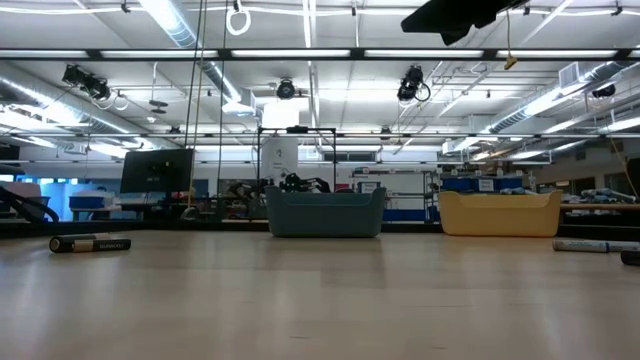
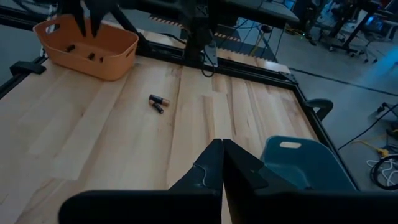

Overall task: Sort batteries
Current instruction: Put the white battery into the yellow bin

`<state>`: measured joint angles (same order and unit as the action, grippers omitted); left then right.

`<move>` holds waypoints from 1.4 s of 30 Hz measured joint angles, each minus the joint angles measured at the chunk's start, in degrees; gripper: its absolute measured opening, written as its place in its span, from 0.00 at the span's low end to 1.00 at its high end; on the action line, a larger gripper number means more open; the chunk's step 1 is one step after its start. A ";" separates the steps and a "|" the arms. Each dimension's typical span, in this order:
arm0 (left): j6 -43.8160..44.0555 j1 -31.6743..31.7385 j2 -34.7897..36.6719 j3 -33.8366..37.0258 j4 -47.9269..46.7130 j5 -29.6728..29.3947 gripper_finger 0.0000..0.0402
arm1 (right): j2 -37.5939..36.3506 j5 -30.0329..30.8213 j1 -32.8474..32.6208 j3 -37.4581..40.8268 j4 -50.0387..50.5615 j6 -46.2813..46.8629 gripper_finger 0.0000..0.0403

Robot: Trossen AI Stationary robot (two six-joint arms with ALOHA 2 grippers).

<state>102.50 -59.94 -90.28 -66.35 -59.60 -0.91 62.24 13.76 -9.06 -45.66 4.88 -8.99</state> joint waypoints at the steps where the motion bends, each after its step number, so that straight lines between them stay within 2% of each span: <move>1: -0.93 0.00 0.00 -1.93 -1.89 -2.19 0.25 | 0.00 0.00 0.00 -0.30 0.21 0.00 0.03; 5: -4.74 0.00 0.02 -8.26 -8.67 -14.41 0.22 | 0.00 0.08 -0.31 -2.46 3.94 1.21 0.03; 8: -8.19 0.61 0.84 -9.42 -10.79 -23.27 0.16 | 0.00 0.09 -0.90 -3.34 6.98 2.88 0.04; 12: -15.64 4.06 2.11 -7.70 -10.61 -28.84 0.03 | 0.00 0.22 -2.36 -3.37 10.83 5.88 0.04; 15: -24.04 7.95 3.16 -5.23 -8.01 -30.56 0.02 | 0.00 1.58 -4.13 -3.37 13.81 8.97 0.04; 22: -53.01 19.35 8.17 4.89 15.85 -29.15 0.01 | 0.09 6.79 -9.01 -3.37 18.78 17.37 0.04; 25: -63.91 24.97 10.60 10.59 27.85 -26.03 0.01 | 0.58 8.66 -11.35 -3.36 20.27 20.53 0.04; 29: -77.49 32.80 11.43 17.62 46.97 -17.73 0.01 | 1.16 10.69 -13.74 -1.96 20.84 25.06 0.04; 32: -84.04 37.88 11.09 21.14 56.45 -12.49 0.01 | 1.37 11.85 -14.56 0.04 21.43 30.09 0.05; 37: -90.33 44.05 10.73 23.81 63.63 -12.03 0.01 | 1.38 11.93 -15.46 4.85 22.91 39.78 0.05; 42: -94.71 46.79 10.73 24.83 69.90 -10.16 0.01 | 1.44 10.09 -16.11 9.50 26.45 51.17 0.08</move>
<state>7.79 -13.15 -79.55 -41.52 10.30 -11.07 63.68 23.85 -25.17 -36.16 31.33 42.18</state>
